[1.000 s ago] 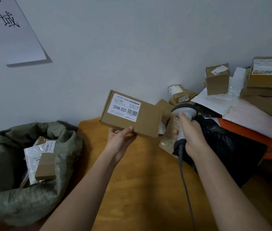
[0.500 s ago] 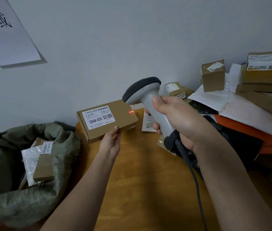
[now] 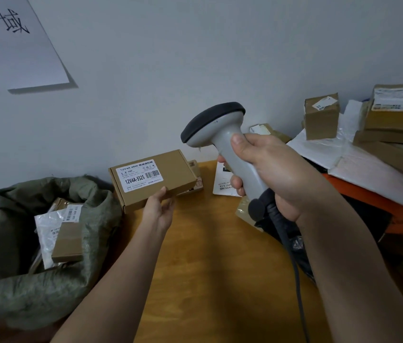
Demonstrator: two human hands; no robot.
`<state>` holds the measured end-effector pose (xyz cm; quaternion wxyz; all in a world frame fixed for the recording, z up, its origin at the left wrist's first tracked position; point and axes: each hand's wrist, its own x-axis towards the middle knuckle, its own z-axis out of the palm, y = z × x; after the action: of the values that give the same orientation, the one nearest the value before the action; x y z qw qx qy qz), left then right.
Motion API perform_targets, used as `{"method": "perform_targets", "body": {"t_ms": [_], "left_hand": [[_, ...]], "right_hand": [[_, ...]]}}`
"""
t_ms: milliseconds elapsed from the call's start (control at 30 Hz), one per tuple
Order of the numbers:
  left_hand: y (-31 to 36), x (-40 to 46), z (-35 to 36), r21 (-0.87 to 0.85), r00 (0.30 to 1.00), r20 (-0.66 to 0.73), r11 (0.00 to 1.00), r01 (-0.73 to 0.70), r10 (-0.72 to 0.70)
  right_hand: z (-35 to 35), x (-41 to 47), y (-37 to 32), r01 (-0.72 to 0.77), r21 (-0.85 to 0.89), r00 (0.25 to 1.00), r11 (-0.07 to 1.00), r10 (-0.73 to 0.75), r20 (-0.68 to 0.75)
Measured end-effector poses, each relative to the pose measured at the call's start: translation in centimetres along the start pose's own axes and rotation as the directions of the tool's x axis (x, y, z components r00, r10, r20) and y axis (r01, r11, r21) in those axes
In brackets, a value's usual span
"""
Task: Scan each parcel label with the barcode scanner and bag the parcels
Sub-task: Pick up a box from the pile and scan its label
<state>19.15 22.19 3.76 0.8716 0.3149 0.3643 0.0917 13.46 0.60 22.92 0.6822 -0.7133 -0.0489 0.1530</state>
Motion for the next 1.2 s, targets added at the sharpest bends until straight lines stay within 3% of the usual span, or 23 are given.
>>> {"method": "perform_targets", "body": {"t_ms": [67,200,367,600,733,800,867,933,1000,1133,1200], "left_hand": [[1.0,0.3,-0.6,0.031,0.998,-0.055,0.999,-0.034,0.036],[4.5,1.1,-2.8,-0.077,0.978,-0.188,0.992,-0.105,0.089],[9.9,2.3,-7.8,-0.176,0.882,-0.449,0.953,-0.246,0.144],[17.3,3.5,-16.6,-0.285,0.88,-0.448,0.909,-0.304,0.154],[20.6,5.2,-19.8,-0.145,0.906,-0.358,0.944,-0.295,0.228],[22.0,6.4,-21.4,-0.088,0.892,-0.387,0.954,-0.286,0.232],[22.6,7.6,-22.9,0.023,0.877,-0.448,0.983,-0.184,0.175],[22.5,8.4,-23.9,0.001,0.887,-0.459,0.999,-0.048,0.043],[22.0,8.5,-24.2,0.034,0.893,-0.45,0.999,0.016,0.001],[20.6,8.6,-23.9,0.203,0.898,-0.43,0.979,-0.006,0.094],[20.1,8.5,-23.0,0.368,0.857,-0.483,0.93,0.011,0.181]], "right_hand": [[0.6,0.3,0.2,-0.031,0.019,0.999,0.999,0.03,0.011],[2.8,1.4,0.9,-0.109,-0.017,0.993,0.994,0.109,0.046],[7.4,3.0,2.2,-0.174,-0.03,0.974,0.984,0.177,0.142],[14.7,5.2,3.5,-0.232,-0.082,0.941,0.969,0.245,0.232],[18.6,5.9,3.9,-0.239,-0.123,0.928,0.963,0.264,0.264],[20.0,6.3,4.2,-0.242,-0.149,0.922,0.959,0.275,0.272],[20.9,6.7,4.5,-0.25,-0.174,0.916,0.952,0.291,0.275],[21.5,7.1,4.8,-0.262,-0.184,0.912,0.947,0.306,0.273],[21.8,7.6,5.1,-0.277,-0.181,0.909,0.944,0.318,0.269],[21.5,8.5,5.5,-0.3,-0.159,0.911,0.941,0.331,0.245],[20.8,9.0,5.5,-0.311,-0.122,0.918,0.943,0.331,0.217]]}}
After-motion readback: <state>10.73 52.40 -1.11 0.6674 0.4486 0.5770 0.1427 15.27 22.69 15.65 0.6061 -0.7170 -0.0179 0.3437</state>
